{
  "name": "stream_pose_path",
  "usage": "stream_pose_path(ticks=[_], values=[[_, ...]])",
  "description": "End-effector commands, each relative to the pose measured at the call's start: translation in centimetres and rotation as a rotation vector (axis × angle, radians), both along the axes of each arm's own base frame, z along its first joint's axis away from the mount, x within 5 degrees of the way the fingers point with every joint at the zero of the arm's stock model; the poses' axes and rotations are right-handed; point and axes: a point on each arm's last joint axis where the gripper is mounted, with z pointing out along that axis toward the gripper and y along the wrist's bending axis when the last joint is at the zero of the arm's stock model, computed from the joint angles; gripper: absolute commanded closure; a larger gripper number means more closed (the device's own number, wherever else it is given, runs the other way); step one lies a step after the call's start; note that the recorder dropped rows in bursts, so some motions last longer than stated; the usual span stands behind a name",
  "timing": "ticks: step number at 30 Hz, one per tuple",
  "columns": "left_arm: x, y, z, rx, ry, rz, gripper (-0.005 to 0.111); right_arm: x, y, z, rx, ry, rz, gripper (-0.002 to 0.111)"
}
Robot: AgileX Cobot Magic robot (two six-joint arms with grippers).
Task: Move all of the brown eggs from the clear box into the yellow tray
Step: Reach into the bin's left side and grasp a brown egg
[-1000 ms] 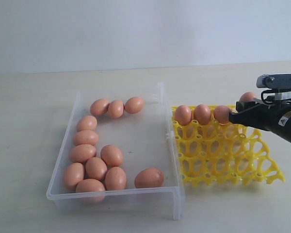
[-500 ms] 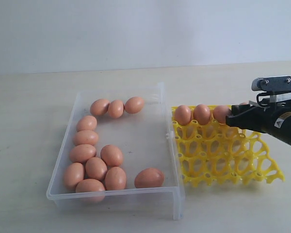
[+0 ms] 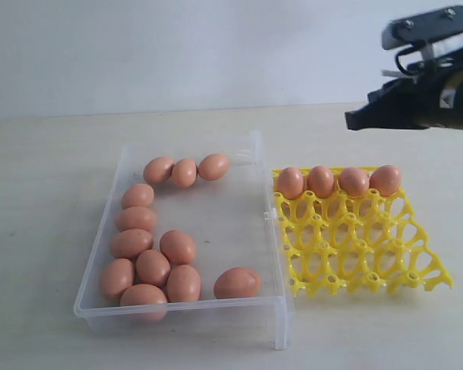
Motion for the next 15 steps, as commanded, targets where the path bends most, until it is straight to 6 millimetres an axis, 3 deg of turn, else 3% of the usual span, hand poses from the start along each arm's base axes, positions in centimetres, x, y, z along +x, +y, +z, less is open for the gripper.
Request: stream_pose_path(ticks=[1,5,9,12,15], values=[[0.0,0.0,0.2,-0.002,-0.017,-0.001,0.107,-0.3,5.7,2.1,-0.093,0.172,0.061,0.108],[0.0,0.0,0.2,-0.002,-0.017,-0.001,0.107,-1.1,12.2,2.0,-0.081,0.315,0.237,0.108],[0.0,0.0,0.2,-0.002,-0.017,-0.001,0.107,-1.3,16.9,0.8,-0.021,0.456,0.385,0.104],[0.0,0.0,0.2,-0.002,-0.017,-0.001,0.107,-1.0,19.3,-1.1,-0.062,0.597,0.443,0.088],[0.0,0.0,0.2,-0.002,-0.017,-0.001,0.107,-1.0,21.3,-2.5,-0.124,0.753,0.498,0.063]])
